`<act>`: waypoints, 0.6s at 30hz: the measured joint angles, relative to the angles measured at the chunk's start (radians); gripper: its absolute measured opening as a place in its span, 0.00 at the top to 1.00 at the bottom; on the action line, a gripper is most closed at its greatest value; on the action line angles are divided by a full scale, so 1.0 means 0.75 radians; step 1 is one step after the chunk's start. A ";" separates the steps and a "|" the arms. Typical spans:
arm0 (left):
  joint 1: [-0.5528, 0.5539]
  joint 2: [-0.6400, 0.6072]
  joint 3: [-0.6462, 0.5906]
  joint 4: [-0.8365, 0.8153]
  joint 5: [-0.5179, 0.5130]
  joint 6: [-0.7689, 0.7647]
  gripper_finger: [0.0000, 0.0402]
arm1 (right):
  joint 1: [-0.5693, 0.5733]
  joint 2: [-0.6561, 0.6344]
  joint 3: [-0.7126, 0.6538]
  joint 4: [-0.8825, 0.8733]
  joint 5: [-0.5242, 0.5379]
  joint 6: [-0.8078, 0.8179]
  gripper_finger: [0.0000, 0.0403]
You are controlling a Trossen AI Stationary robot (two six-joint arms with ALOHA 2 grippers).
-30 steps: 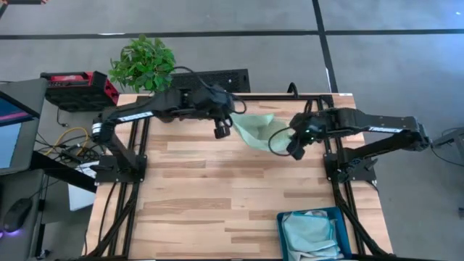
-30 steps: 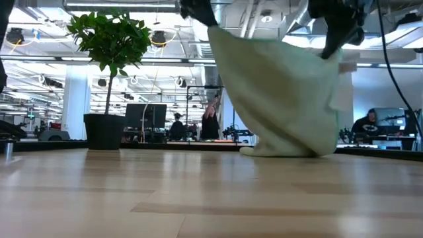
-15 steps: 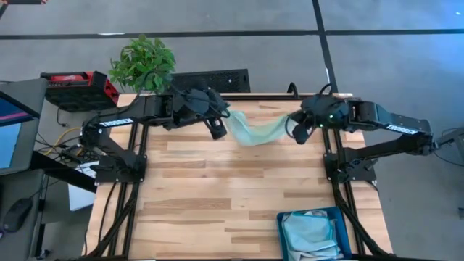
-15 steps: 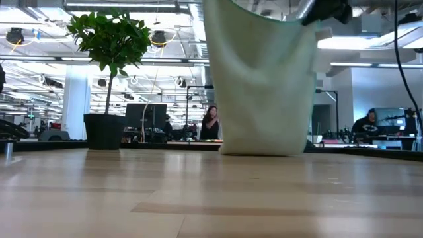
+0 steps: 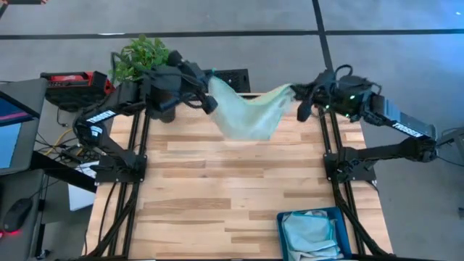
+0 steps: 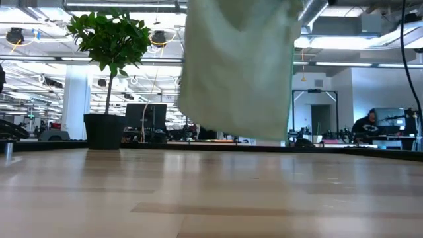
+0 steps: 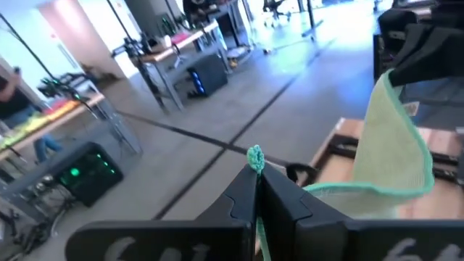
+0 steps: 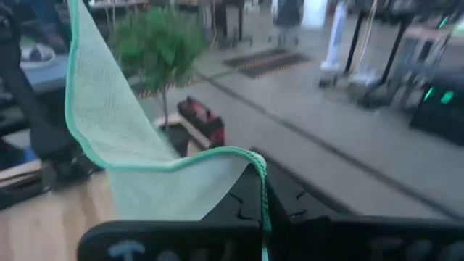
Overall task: Fold microfiber towels
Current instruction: Fold the green microfiber cloth
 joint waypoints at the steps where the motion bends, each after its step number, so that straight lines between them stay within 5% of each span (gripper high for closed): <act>1: 0.006 0.000 0.028 -0.004 -0.003 0.015 1.00 | -0.012 0.005 0.027 0.002 0.000 -0.033 0.97; 10: 0.089 0.000 0.121 -0.040 0.003 0.148 1.00 | -0.148 0.089 0.273 -0.028 -0.003 -0.244 0.97; 18: 0.063 0.046 0.053 -0.482 0.191 -0.103 1.00 | -0.152 0.144 0.279 -0.473 -0.210 -0.074 0.99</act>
